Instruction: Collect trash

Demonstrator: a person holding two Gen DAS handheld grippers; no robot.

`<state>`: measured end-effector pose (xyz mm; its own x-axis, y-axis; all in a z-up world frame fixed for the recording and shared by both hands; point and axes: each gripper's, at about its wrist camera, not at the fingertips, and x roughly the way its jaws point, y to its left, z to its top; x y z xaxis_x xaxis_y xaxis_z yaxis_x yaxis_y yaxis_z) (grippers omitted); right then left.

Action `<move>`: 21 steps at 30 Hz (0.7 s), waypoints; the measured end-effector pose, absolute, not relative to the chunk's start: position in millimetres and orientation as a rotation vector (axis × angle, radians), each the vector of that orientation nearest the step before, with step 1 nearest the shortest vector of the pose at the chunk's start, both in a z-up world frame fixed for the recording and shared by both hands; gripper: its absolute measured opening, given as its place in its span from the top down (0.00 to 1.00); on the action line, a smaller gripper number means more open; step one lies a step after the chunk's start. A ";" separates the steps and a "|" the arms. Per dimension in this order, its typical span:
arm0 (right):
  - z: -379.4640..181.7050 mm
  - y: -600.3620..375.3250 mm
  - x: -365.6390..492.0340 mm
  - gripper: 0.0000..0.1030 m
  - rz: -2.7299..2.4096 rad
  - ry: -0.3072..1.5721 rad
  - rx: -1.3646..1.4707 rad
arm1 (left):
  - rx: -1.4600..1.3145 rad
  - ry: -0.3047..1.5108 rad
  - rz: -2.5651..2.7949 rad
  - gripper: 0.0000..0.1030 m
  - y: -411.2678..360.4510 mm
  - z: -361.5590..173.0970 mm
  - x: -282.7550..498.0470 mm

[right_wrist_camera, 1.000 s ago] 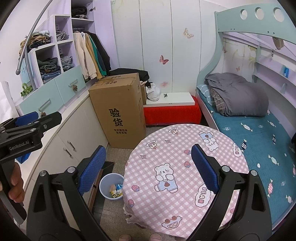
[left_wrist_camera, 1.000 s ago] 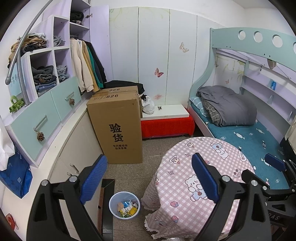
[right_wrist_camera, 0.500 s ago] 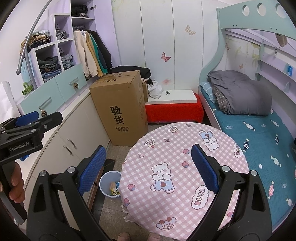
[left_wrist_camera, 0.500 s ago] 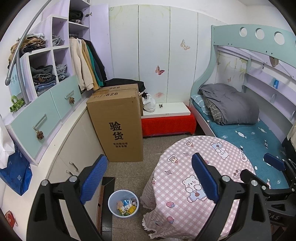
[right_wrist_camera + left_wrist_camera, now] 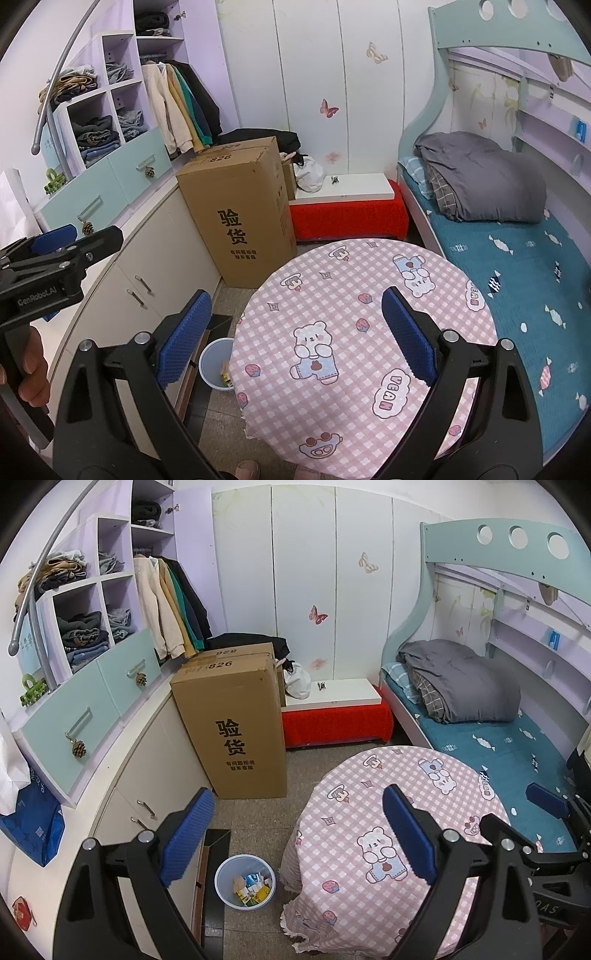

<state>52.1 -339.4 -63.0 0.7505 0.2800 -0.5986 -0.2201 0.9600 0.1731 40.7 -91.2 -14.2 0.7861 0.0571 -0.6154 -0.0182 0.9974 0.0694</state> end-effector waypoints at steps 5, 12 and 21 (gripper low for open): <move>-64.5 -347.6 54.5 0.11 0.267 0.677 0.097 | 0.066 0.674 0.040 0.12 -100.0 -15.7 44.0; -67.8 -355.9 57.2 0.11 0.252 0.689 0.095 | 0.061 0.680 0.038 0.12 -108.1 -19.8 47.8; -77.1 -363.6 64.8 0.11 0.232 0.714 0.106 | 0.064 0.695 0.038 0.12 -112.2 -25.6 55.3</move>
<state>64.8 -363.6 -77.1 0.7317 0.2460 -0.6357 -0.1741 0.9691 0.1746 55.3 -112.2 -25.6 0.7676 0.0564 -0.6385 -0.0140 0.9974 0.0712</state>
